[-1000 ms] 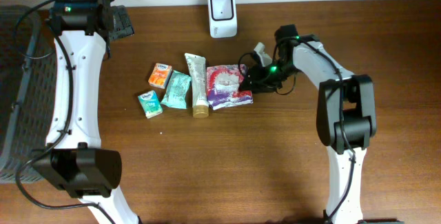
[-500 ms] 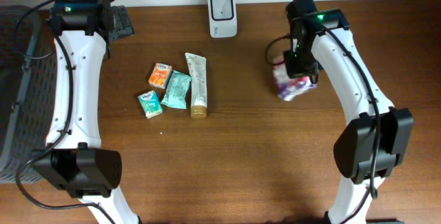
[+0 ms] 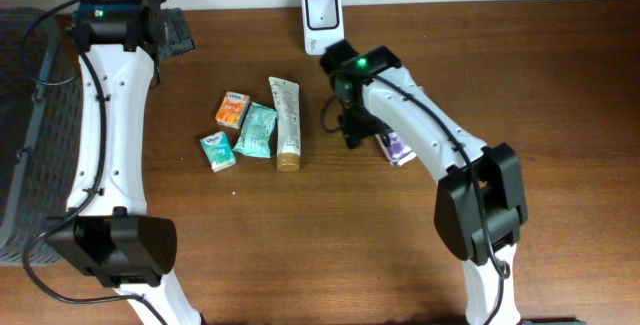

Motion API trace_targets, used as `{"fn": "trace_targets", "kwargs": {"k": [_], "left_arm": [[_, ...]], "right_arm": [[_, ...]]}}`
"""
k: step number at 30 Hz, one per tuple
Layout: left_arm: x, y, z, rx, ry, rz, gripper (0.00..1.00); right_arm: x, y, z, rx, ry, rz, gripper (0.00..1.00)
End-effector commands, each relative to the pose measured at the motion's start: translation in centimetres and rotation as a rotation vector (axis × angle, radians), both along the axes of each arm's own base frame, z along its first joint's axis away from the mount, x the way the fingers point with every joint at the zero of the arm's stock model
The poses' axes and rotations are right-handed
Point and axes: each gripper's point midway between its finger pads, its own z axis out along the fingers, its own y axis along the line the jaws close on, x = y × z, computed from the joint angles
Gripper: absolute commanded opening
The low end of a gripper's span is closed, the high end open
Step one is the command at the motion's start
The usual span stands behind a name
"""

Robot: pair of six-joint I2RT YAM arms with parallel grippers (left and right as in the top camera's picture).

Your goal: Scan the item barcode

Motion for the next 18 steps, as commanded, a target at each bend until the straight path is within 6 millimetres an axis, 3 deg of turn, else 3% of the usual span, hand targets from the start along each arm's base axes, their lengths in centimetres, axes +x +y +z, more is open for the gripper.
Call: {"fn": "trace_targets", "kwargs": {"k": [1, 2, 3, 4, 6, 8, 9, 11, 13, 14, 16, 18], "left_arm": [[0.0, 0.3, 0.4, 0.014, -0.008, 0.0, 0.99], [0.0, 0.3, 0.4, 0.014, -0.008, 0.0, 0.99], [0.0, 0.3, 0.4, 0.014, -0.008, 0.0, 0.99], [0.0, 0.3, 0.4, 0.014, -0.008, 0.0, 0.99], [0.0, 0.3, 0.4, 0.014, -0.008, 0.001, 0.99], [0.0, 0.3, 0.4, 0.014, -0.008, 0.0, 0.99], [0.0, 0.3, 0.4, 0.014, -0.008, 0.0, 0.99], [0.0, 0.3, 0.4, 0.014, -0.008, 0.0, 0.99], [0.0, 0.3, 0.4, 0.014, -0.008, 0.0, 0.99], [0.0, 0.3, 0.4, 0.014, -0.008, 0.0, 0.99], [0.0, 0.3, 0.4, 0.014, -0.008, 0.0, 0.99], [0.0, 0.3, 0.4, 0.014, -0.008, 0.0, 0.99]], "right_arm": [[1.4, 2.9, 4.6, 0.172, -0.054, 0.0, 0.99], [2.0, 2.8, 6.7, 0.208, -0.083, -0.01, 0.99], [2.8, 1.3, 9.5, 0.226, -0.126, -0.044, 0.99], [3.3, -0.1, 10.5, 0.229, -0.142, -0.077, 0.99], [4.0, -4.6, 10.7, 0.256, -0.095, -0.078, 0.99], [4.9, -10.6, 10.0, 0.323, -0.069, -0.185, 0.99], [5.3, -11.9, 9.7, 0.489, -0.045, -0.126, 0.99], [5.5, -12.5, 9.8, 0.722, -0.047, -0.027, 0.99], [5.6, -14.8, 8.1, 0.759, -0.047, -0.085, 0.99], [5.5, -16.0, 5.6, 0.776, -0.031, -0.126, 0.99], [5.5, -15.4, 2.5, 0.852, -0.024, -0.133, 0.99], [6.4, -14.0, 0.8, 0.948, -0.07, -0.099, 0.98]]}}
